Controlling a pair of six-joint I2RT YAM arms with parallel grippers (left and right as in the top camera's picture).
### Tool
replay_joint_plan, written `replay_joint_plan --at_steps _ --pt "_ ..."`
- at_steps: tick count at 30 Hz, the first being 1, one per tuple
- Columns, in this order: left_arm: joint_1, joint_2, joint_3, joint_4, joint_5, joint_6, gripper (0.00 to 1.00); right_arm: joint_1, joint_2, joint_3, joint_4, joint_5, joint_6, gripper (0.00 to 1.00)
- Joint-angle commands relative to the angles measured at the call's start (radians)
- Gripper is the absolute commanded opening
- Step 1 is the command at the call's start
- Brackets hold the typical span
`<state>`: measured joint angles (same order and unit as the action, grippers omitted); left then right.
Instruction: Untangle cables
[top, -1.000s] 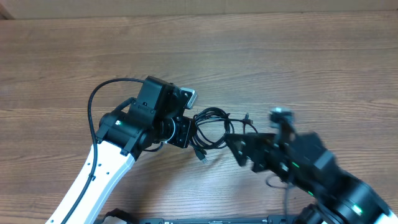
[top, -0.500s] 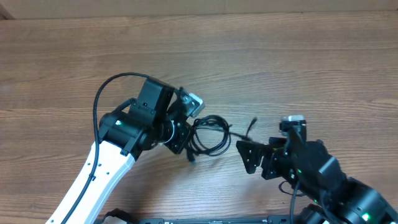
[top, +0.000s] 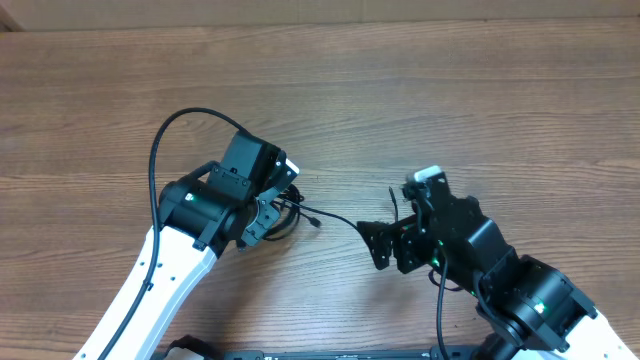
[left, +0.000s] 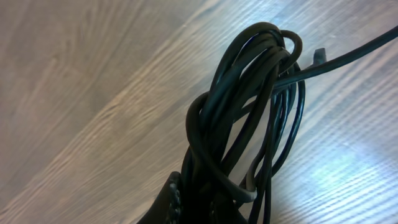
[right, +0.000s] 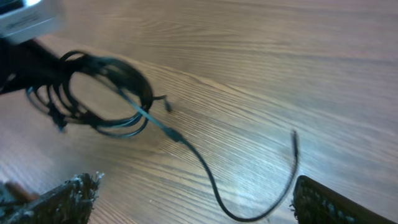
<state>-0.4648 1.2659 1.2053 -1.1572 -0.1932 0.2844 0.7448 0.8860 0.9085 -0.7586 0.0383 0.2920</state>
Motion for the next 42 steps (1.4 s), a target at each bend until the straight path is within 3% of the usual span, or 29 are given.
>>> replay_joint_plan --at_steps 1,7,10,15,26,42 --pt "0.000 -0.019 0.085 0.004 -0.060 -0.003 0.04 -0.005 0.041 0.012 0.024 -0.124 -0.170 0.94" --pt "0.000 -0.019 0.186 0.000 0.033 0.039 0.04 -0.005 0.174 0.012 0.038 -0.261 -0.265 0.93" --pt "0.000 -0.019 0.216 -0.037 0.106 0.109 0.04 -0.006 0.237 0.012 0.111 -0.257 -0.272 0.98" --pt "0.000 -0.019 0.218 -0.135 0.107 0.150 0.04 -0.006 0.253 0.012 0.240 -0.258 -0.367 0.99" --pt "0.000 -0.039 0.218 -0.269 0.168 0.341 0.04 -0.006 0.253 0.012 0.191 -0.486 -0.632 0.74" --pt "0.000 -0.110 0.257 -0.270 0.274 0.344 0.04 -0.006 0.321 0.012 0.194 -0.779 -0.694 0.73"
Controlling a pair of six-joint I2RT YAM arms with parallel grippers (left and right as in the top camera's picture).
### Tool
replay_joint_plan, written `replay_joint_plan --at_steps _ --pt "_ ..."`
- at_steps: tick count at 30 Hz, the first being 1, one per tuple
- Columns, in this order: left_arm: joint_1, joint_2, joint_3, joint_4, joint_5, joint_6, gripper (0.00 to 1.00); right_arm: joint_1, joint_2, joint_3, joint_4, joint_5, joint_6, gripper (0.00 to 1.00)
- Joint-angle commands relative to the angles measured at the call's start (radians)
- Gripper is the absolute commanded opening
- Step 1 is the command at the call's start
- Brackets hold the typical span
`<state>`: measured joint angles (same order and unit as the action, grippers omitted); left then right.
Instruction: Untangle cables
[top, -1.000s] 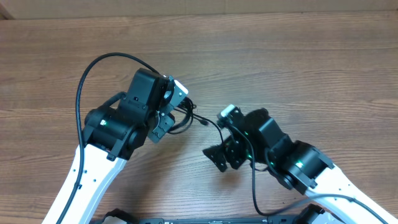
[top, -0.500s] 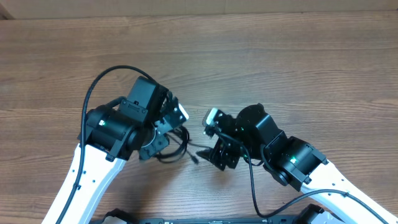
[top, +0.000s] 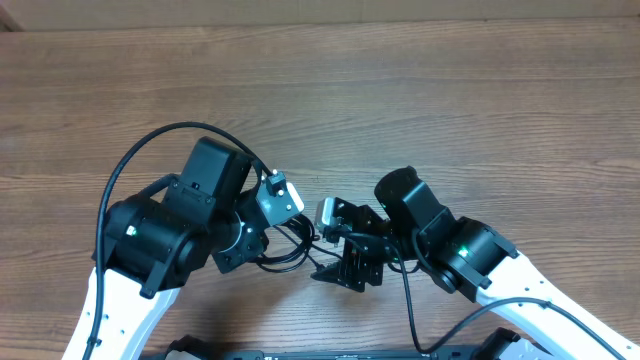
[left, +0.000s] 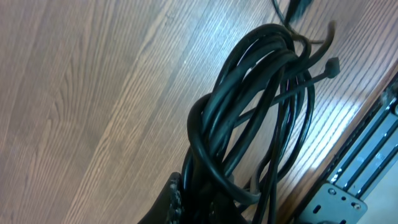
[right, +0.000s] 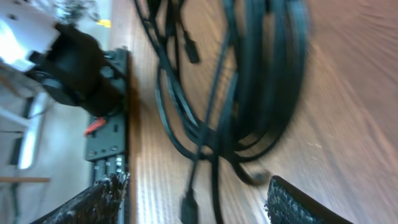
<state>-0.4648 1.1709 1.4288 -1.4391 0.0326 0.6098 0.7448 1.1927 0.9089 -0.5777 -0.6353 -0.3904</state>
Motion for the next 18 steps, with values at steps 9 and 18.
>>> replay_joint_plan --at_steps 9,18 --pt "0.000 -0.016 0.048 0.040 0.042 0.011 0.04 -0.005 0.106 0.011 0.023 -0.122 -0.011 0.70" --pt "0.001 -0.016 0.050 0.055 -0.043 -0.029 0.04 -0.006 0.137 0.011 0.022 -0.122 -0.002 0.10"
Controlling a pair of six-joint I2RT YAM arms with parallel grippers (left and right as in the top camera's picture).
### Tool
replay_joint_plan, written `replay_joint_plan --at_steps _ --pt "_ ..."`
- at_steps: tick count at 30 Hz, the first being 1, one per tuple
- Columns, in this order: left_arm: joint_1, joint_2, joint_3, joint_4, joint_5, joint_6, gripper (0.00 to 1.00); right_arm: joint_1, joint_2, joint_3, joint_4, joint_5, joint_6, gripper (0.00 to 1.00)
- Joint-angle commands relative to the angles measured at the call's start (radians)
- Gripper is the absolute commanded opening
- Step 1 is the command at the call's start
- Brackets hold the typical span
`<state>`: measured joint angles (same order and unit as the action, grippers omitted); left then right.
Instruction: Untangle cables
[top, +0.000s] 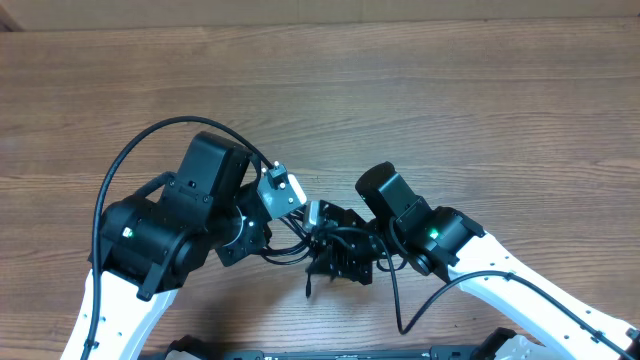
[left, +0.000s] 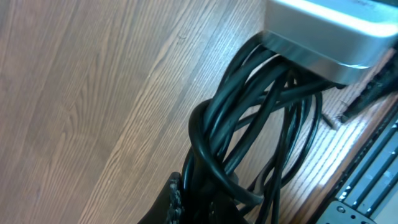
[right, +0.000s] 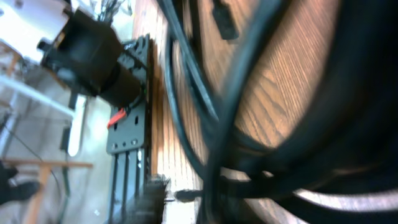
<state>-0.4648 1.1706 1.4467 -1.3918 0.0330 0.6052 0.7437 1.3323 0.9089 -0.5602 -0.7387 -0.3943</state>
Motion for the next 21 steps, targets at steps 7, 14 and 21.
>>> replay_joint_plan --at_steps 7,14,21 --pt "0.001 -0.015 0.032 0.009 -0.069 -0.053 0.04 -0.005 -0.003 0.012 0.004 -0.018 0.138 0.04" --pt "0.001 -0.015 0.032 0.017 -0.124 -0.132 0.04 -0.005 -0.053 0.016 -0.079 -0.019 0.328 0.04" --pt "0.001 -0.015 0.032 0.072 -0.244 -0.290 0.04 -0.005 -0.152 0.016 -0.195 -0.019 0.391 0.04"
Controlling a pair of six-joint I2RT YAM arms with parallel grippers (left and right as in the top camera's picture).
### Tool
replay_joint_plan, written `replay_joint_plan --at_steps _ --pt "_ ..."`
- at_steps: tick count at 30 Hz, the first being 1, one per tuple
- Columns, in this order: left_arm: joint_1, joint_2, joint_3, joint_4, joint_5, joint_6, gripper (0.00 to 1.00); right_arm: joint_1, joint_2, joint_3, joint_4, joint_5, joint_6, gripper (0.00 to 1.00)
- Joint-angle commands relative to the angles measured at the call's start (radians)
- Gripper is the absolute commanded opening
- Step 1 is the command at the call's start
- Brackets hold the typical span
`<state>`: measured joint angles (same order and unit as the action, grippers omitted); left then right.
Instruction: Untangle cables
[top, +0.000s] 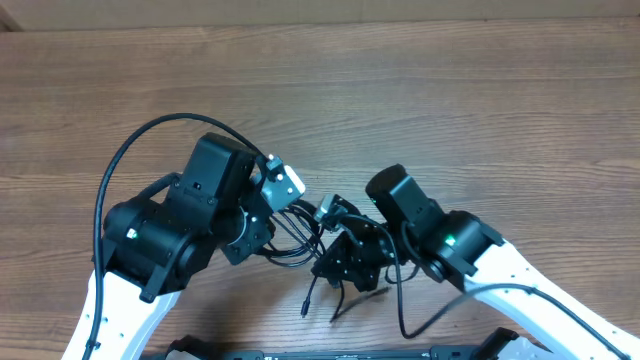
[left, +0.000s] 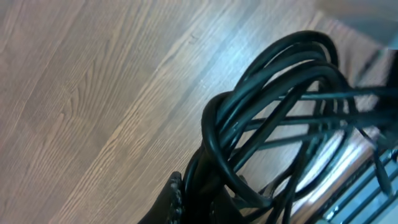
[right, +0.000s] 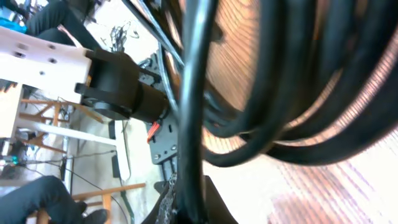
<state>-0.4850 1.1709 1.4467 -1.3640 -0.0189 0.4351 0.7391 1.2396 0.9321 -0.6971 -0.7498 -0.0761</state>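
The black cable bundle (left: 280, 112) is a knotted coil of several loops, and my left gripper (left: 208, 205) is shut on its lower end. In the overhead view the bundle (top: 295, 238) hangs between the two arms near the table's front. My right gripper (right: 189, 199) is shut on one black strand (right: 193, 93) that runs up into the coil. From above, the right gripper (top: 340, 258) sits just right of the left gripper (top: 268, 228). Strands stretch between them. Two loose cable ends (top: 306, 300) trail toward the front edge.
The wooden table (top: 450, 100) stretches behind and to both sides of the arms. A black mounting rail (top: 300, 353) runs along the front edge. The left arm's own supply cable (top: 130, 150) arcs over its left side.
My right gripper has shut on one strand and now sits slightly farther right and nearer the front. Strands now stretch out of the coil, and loose ends trail by the front edge.
At first my left gripper held the coil at left while the right gripper stood open and apart, a loose end lying between them. Then the right gripper was open at the coil, then deep among its loops. Now it grips one strand drawn out of the bundle.
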Motion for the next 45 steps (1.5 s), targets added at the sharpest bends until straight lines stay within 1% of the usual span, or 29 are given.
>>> replay_joint_plan --at_steps 1,3,5,11,15,19,20,23,29,32,36,41,44,45 --pt "0.021 -0.015 0.032 0.051 -0.190 -0.134 0.04 0.000 -0.076 -0.007 -0.058 -0.008 0.093 0.04" --pt "0.021 -0.015 0.032 0.062 -0.188 -0.163 0.04 0.000 -0.112 -0.007 -0.053 -0.008 0.130 0.04" --pt "0.021 -0.015 0.032 0.074 -0.146 -0.171 0.04 0.000 -0.151 -0.007 -0.038 -0.009 0.164 0.04" --pt "0.021 -0.015 0.032 0.118 0.100 -0.170 0.04 0.000 -0.217 -0.007 0.083 -0.011 0.321 0.04" --pt "0.020 -0.015 0.032 0.136 0.213 -0.165 0.04 0.000 -0.219 -0.007 0.195 -0.011 0.422 0.04" --pt "0.020 -0.015 0.031 0.126 0.282 -0.118 0.04 0.000 -0.219 -0.007 0.302 -0.006 0.425 0.04" --pt "0.020 -0.015 0.031 0.108 0.319 -0.076 0.04 0.000 -0.219 -0.007 0.337 0.054 0.425 0.04" --pt "0.020 -0.015 0.031 0.073 0.362 -0.016 0.04 0.000 -0.219 -0.007 0.340 0.196 0.424 0.04" --pt "0.020 -0.015 0.031 0.033 0.404 0.042 0.05 0.000 -0.217 -0.007 0.322 0.471 0.402 0.04" --pt "0.020 -0.015 0.031 0.032 0.471 0.088 0.04 0.000 -0.212 -0.007 0.322 0.541 0.385 0.04" --pt "0.020 -0.015 0.031 0.032 0.586 0.161 0.04 0.000 -0.184 -0.007 0.323 0.591 0.386 0.04" --pt "0.020 -0.016 0.031 0.024 0.700 0.260 0.04 0.000 -0.161 -0.007 0.337 0.592 0.381 0.04" --pt "0.020 -0.016 0.031 0.024 0.774 0.330 0.04 0.000 -0.146 -0.007 0.346 0.579 0.345 0.04" --pt "0.020 -0.016 0.031 0.026 0.803 0.361 0.04 0.000 -0.139 -0.007 0.351 0.548 0.316 0.04"
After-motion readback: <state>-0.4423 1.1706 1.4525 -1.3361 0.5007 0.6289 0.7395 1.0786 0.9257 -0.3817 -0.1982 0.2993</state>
